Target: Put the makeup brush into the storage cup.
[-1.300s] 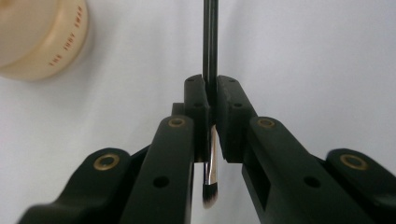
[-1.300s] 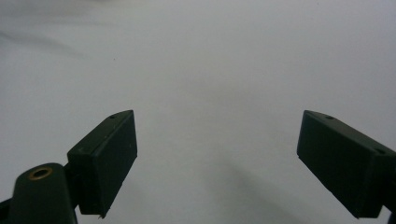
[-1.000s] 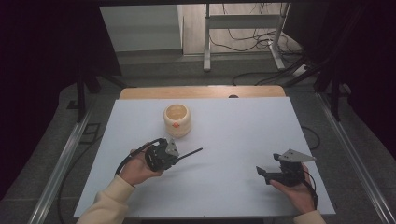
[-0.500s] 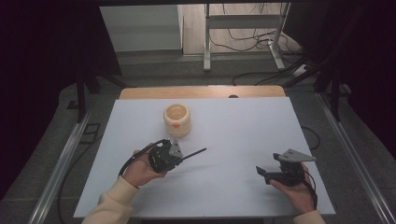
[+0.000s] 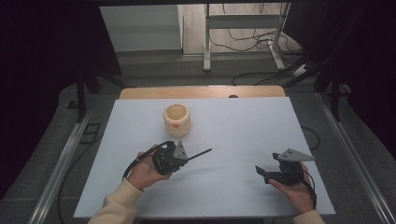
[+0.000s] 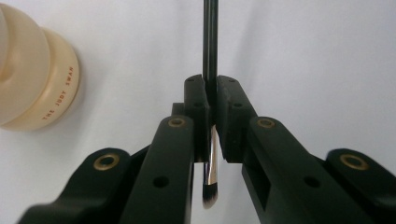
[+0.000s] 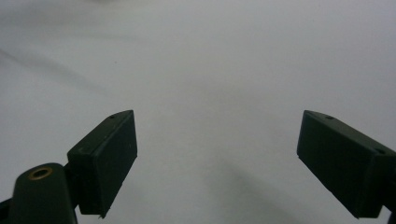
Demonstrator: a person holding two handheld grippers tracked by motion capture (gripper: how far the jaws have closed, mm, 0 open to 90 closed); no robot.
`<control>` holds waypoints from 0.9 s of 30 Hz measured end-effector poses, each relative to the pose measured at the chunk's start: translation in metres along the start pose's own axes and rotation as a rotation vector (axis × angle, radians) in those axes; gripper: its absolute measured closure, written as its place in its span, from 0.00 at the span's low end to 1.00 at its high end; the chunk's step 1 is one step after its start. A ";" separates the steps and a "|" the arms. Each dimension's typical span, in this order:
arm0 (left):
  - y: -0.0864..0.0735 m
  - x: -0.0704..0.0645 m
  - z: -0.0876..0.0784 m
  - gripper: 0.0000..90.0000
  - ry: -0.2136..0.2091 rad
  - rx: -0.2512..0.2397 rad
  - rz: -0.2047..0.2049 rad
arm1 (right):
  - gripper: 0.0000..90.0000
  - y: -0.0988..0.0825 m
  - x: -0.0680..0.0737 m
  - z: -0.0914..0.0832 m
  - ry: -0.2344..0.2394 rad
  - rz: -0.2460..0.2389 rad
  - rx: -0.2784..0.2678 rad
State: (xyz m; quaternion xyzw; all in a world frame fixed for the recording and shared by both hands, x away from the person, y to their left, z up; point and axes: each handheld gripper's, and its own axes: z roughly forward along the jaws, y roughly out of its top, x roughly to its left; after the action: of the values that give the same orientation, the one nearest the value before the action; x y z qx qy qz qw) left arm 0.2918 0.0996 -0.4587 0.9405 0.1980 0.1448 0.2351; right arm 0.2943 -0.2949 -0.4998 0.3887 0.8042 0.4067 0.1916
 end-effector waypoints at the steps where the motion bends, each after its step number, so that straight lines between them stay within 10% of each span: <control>1: 0.001 0.000 0.000 0.92 0.001 0.000 0.000 | 0.14 0.000 0.000 0.000 0.000 0.001 0.000; 27: 0.024 -0.019 0.004 0.92 0.020 -0.024 0.029 | 0.14 0.007 0.006 0.007 0.008 -0.019 0.001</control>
State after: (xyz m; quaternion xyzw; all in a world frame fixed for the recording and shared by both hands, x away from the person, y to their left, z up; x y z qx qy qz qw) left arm 0.2835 0.0703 -0.4532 0.9389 0.1849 0.1597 0.2425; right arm 0.2981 -0.2847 -0.4983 0.3797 0.8088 0.4058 0.1921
